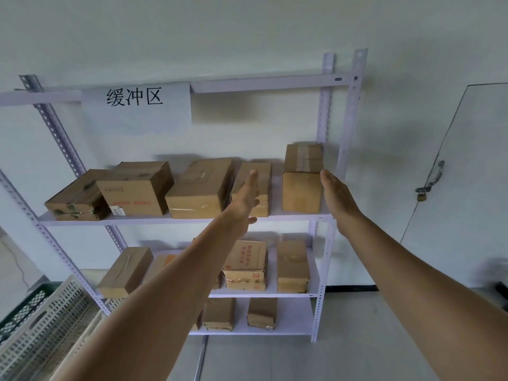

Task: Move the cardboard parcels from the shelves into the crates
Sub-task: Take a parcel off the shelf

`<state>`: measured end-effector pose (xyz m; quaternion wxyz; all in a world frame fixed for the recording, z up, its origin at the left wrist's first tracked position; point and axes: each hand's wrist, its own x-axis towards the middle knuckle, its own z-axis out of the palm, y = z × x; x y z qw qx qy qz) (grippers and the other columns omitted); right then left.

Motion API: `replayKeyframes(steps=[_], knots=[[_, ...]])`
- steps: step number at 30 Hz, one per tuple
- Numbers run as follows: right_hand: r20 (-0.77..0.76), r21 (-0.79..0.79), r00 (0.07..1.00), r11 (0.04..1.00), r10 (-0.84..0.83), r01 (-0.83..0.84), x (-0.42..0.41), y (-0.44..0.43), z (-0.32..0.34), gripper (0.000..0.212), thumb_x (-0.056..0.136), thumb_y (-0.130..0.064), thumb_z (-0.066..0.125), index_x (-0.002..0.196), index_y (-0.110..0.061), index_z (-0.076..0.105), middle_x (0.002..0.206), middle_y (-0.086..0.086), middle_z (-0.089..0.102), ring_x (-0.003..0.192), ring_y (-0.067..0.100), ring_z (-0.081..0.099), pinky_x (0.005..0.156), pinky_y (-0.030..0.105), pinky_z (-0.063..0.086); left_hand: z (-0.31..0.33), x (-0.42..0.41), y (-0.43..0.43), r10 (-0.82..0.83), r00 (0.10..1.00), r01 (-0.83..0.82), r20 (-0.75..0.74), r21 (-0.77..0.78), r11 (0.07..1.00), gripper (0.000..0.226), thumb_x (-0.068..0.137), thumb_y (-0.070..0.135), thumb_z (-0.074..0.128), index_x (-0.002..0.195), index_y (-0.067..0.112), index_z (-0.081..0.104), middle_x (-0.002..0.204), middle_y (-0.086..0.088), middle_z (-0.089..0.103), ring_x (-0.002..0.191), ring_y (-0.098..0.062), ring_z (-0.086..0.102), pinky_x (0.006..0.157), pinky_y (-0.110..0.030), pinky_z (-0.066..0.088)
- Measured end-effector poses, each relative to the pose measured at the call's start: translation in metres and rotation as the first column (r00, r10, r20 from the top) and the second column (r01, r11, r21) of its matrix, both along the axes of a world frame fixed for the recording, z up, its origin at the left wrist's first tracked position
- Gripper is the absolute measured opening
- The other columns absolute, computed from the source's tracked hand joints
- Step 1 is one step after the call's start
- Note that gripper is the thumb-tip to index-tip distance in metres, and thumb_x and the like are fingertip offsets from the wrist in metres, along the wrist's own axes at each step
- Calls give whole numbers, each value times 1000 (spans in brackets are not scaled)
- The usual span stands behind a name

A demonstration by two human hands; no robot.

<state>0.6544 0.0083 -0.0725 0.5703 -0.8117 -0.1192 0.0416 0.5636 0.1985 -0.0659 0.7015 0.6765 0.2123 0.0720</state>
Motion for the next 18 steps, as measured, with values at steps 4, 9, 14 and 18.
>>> replayKeyframes(steps=[4, 9, 14, 18], knots=[[-10, -20, 1000, 1000, -4, 4, 55, 20, -5, 67, 113, -57, 25, 169, -21, 24, 176, 3, 25, 162, 27, 24, 132, 47, 19, -11, 64, 18, -24, 999, 24, -25, -34, 999, 83, 104, 75, 39, 163, 17, 44, 172, -6, 41, 157, -29, 40, 118, -55, 34], [16, -95, 999, 994, -43, 45, 130, 49, -17, 69, 112, -59, 22, 170, -21, 20, 177, 2, 21, 163, 26, 20, 130, 45, 16, -27, 147, 49, -83, 997, 83, -4, -56, 995, 80, 106, 71, 43, 160, 12, 46, 156, -5, 55, 142, -29, 53, 98, -41, 40], [46, -167, 992, 978, -118, 124, 200, 77, -19, 67, 113, -56, 21, 168, -18, 26, 175, 7, 28, 160, 28, 28, 127, 42, 22, -33, 221, 80, -215, 977, 212, -17, -91, 973, 92, 101, 77, 46, 171, 20, 28, 176, -6, 31, 159, -32, 34, 114, -51, 37], [71, -212, 988, 966, -135, 147, 240, 84, -11, 70, 111, -63, 20, 170, -25, 19, 177, 5, 22, 162, 27, 22, 127, 46, 20, -28, 267, 82, -189, 978, 183, -84, -81, 980, 89, 103, 74, 46, 171, 20, 27, 178, -6, 28, 162, -31, 31, 121, -55, 37]])
